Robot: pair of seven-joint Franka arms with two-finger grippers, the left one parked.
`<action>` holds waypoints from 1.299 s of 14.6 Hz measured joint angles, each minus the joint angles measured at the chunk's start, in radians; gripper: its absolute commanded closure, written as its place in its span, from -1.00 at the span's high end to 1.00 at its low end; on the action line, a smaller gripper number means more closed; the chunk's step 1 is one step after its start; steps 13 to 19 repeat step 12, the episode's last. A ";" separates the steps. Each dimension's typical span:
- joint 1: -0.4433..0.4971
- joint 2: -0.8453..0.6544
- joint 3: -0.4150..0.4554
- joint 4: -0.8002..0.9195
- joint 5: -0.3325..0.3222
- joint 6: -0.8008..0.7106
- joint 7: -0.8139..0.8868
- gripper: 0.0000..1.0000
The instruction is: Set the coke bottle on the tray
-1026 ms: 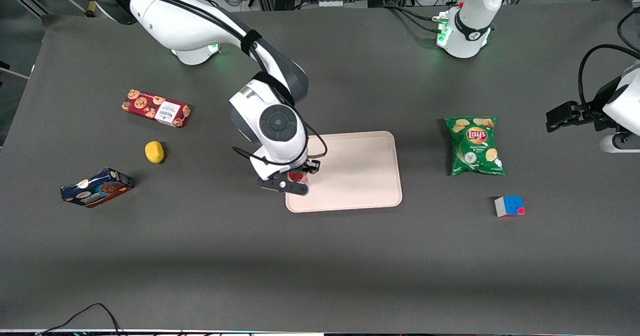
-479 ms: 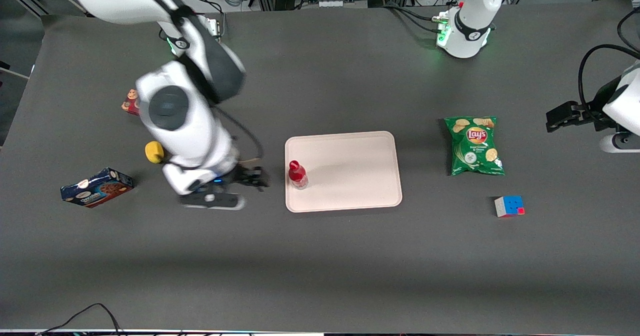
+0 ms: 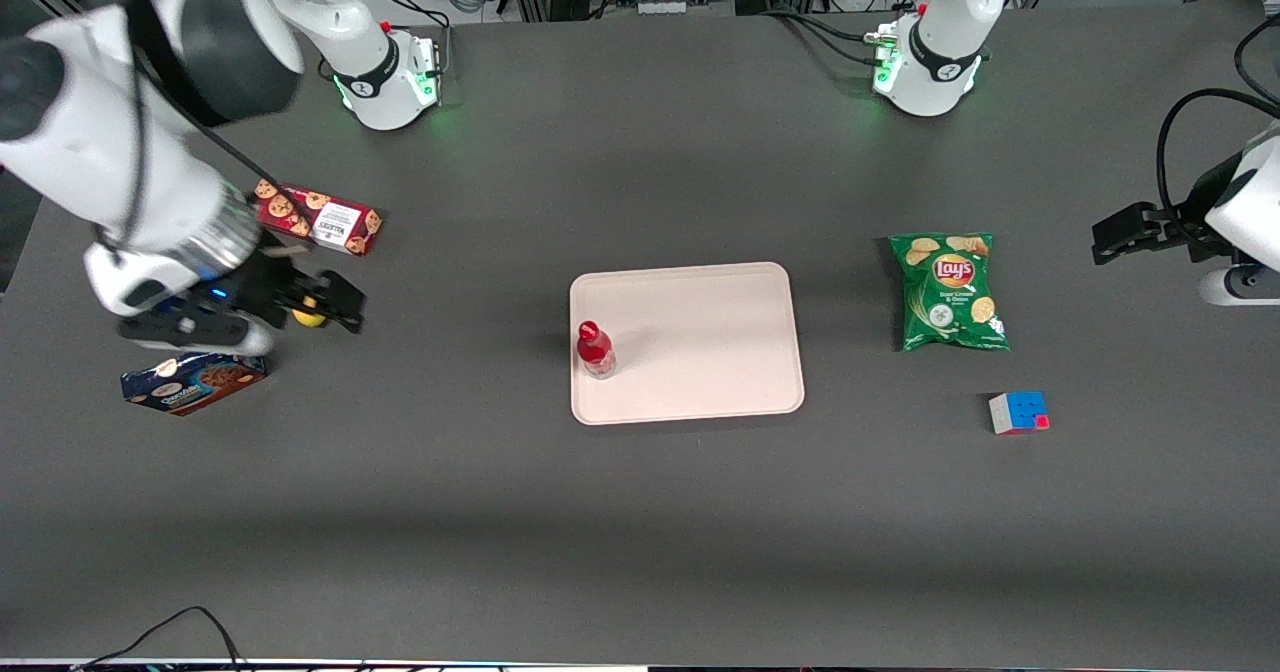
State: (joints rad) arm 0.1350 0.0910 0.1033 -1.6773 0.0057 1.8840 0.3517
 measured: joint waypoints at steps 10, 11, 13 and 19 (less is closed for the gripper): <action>-0.003 -0.279 -0.261 -0.239 0.034 -0.071 -0.376 1.00; -0.003 -0.279 -0.262 -0.231 0.031 -0.088 -0.383 1.00; -0.002 -0.279 -0.261 -0.224 0.029 -0.101 -0.384 1.00; -0.002 -0.279 -0.261 -0.224 0.029 -0.101 -0.384 1.00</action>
